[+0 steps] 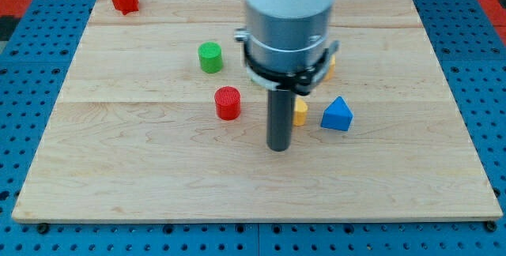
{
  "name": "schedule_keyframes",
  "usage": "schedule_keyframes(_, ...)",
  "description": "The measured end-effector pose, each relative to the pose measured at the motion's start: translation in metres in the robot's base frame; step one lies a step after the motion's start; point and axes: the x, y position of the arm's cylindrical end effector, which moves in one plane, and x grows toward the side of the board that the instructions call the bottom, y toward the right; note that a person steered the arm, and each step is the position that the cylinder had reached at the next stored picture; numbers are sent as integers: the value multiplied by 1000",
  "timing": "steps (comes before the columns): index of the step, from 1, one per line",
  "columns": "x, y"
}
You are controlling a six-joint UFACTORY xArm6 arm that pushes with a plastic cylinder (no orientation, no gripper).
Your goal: Drag the yellow heart to the bottom left of green star
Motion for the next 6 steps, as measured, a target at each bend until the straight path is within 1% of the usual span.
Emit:
schedule_keyframes(1,-8,15)
schedule_keyframes(2,-38,38)
schedule_keyframes(3,-44,38)
schedule_keyframes(4,-59,16)
schedule_keyframes(5,-77,-29)
schedule_keyframes(6,-86,-62)
